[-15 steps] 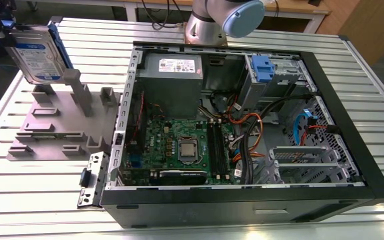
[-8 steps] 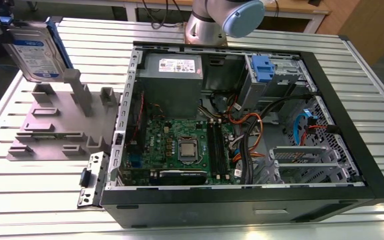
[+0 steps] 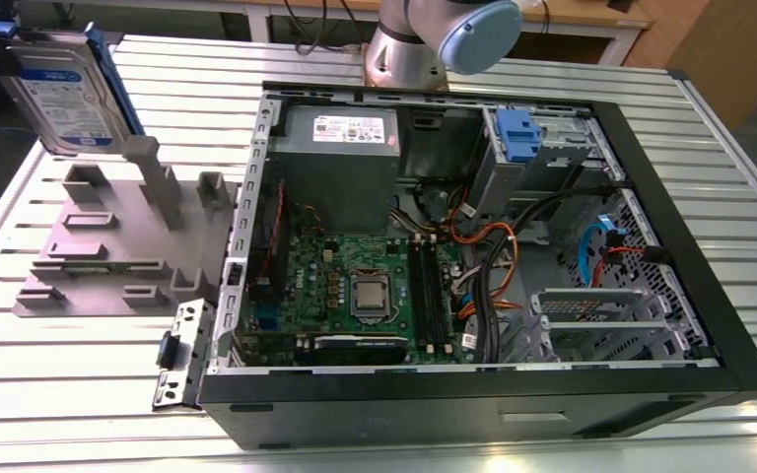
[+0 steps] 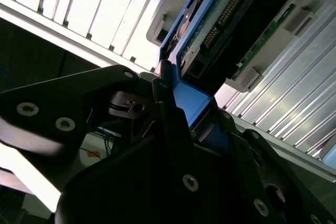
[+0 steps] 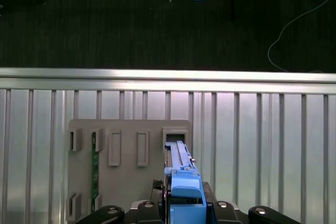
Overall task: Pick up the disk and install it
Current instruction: 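Pick up the disk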
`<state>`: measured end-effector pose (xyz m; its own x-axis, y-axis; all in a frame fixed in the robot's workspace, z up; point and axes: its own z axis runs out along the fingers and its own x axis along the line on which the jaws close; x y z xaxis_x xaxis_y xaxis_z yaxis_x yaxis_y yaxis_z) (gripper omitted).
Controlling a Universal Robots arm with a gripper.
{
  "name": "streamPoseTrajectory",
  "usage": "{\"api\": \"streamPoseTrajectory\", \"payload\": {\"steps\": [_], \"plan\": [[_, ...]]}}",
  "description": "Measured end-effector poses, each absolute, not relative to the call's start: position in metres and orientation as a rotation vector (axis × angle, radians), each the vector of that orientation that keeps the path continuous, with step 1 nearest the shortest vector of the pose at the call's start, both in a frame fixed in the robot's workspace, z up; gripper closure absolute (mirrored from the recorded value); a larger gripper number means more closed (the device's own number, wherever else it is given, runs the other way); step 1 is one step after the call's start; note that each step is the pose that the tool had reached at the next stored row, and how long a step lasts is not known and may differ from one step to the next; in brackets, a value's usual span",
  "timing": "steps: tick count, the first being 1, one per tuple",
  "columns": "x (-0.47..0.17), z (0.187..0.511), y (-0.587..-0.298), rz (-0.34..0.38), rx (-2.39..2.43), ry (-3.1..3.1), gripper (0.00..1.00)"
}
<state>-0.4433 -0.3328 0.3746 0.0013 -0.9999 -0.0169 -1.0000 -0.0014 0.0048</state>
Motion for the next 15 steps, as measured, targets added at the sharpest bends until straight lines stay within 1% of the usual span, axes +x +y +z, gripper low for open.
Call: {"api": "streamPoseTrajectory", "payload": {"steps": [15], "plan": [[-0.443, 0.395, -0.333, 0.024, -2.217, 2.214, 0.64]]}}
